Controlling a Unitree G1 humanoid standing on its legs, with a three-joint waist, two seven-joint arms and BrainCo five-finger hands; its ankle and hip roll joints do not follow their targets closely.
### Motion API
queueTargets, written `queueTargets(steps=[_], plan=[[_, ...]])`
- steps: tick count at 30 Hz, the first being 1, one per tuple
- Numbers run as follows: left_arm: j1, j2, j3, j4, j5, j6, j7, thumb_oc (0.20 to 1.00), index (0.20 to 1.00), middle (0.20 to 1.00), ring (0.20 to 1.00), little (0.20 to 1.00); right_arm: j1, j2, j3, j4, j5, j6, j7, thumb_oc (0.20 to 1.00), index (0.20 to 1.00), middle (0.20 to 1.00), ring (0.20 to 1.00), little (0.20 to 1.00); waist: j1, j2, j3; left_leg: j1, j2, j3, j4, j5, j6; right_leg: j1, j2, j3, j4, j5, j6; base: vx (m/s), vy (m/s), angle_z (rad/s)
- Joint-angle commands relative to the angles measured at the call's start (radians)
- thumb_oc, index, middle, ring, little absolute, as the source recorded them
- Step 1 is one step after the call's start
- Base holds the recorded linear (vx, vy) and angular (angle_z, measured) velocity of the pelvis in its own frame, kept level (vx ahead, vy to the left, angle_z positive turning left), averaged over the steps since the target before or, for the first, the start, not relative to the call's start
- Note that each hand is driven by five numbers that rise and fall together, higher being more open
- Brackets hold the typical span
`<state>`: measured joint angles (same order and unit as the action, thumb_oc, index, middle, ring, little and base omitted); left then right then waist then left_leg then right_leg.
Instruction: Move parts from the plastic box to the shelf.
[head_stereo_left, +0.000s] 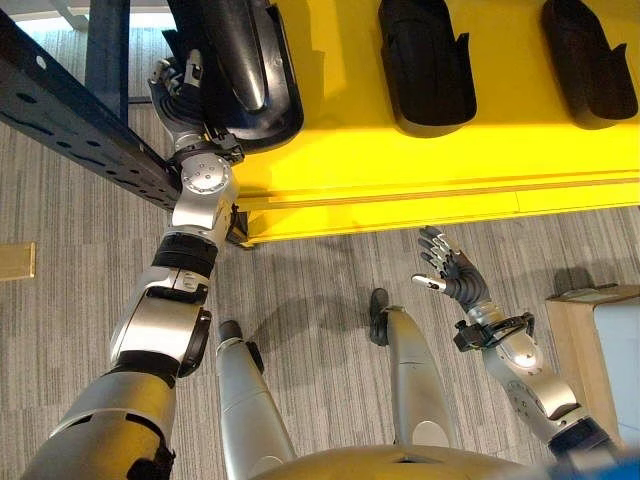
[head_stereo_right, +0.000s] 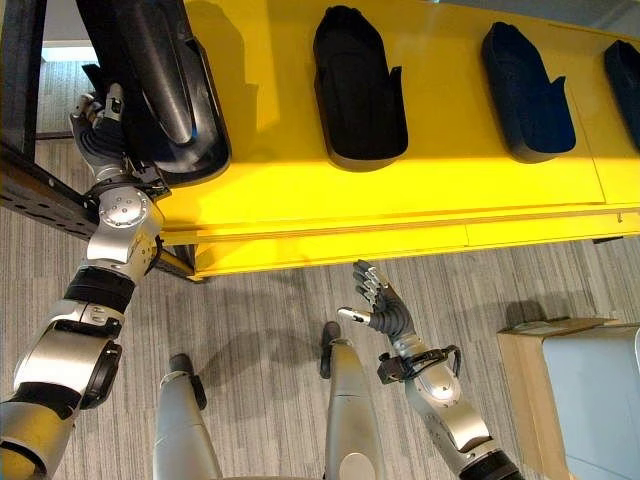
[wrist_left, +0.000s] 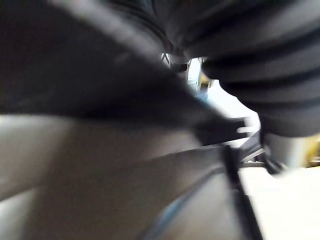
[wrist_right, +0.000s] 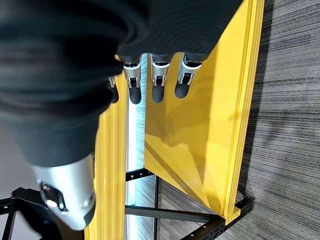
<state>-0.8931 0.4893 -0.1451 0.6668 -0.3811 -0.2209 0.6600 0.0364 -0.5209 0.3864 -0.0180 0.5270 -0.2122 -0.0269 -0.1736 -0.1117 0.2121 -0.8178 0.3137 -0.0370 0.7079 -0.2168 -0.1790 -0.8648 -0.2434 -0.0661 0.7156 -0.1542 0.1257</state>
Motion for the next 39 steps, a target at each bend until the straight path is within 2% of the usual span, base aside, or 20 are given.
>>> queueTargets(steps=[1,25,32,39], plan=[[0.005,0.059,0.02,0.047,0.037,-0.008,-0.008,1.0,1.0,1.0,1.0,1.0,0.003,-0.046,-0.053,-0.069,0.021,-0.032,0.01,1.0,1.0,1.0,1.0,1.0,-0.005,0.032,-0.023,-0.047,-0.017,0.025,-0.032,0.061,0.05,0.025,0.015,0.0,0.03,-0.042,-0.022,0.0,0.0,0.0],[0.014,0.128,0.036,-0.04,0.099,-0.004,-0.001,1.0,1.0,1.0,1.0,1.0,0.033,-0.051,-0.076,-0.071,0.023,-0.028,0.032,1.0,1.0,1.0,1.0,1.0,0.007,0.041,-0.033,-0.056,-0.022,0.021,-0.026,0.057,0.053,0.019,0.013,0.002,0.036,-0.044,-0.022,0.0,0.0,0.0],[0.053,0.149,0.065,-0.169,0.172,-0.016,0.017,1.0,1.0,1.0,1.0,1.0,0.035,-0.046,-0.09,-0.07,0.022,-0.032,0.037,1.0,1.0,1.0,1.0,1.0,0.017,0.043,-0.032,-0.058,-0.025,0.02,-0.03,0.058,0.054,0.023,0.013,0.0,0.035,-0.046,-0.022,0.0,0.0,0.0],[0.119,0.142,0.083,-0.366,0.322,-0.008,0.017,1.0,1.0,1.0,1.0,1.0,0.034,-0.043,-0.112,-0.065,0.024,-0.033,0.044,1.0,1.0,1.0,1.0,1.0,0.027,0.042,-0.03,-0.052,-0.032,0.021,-0.037,0.057,0.056,0.029,0.012,-0.002,0.028,-0.044,-0.023,0.0,0.0,0.0]])
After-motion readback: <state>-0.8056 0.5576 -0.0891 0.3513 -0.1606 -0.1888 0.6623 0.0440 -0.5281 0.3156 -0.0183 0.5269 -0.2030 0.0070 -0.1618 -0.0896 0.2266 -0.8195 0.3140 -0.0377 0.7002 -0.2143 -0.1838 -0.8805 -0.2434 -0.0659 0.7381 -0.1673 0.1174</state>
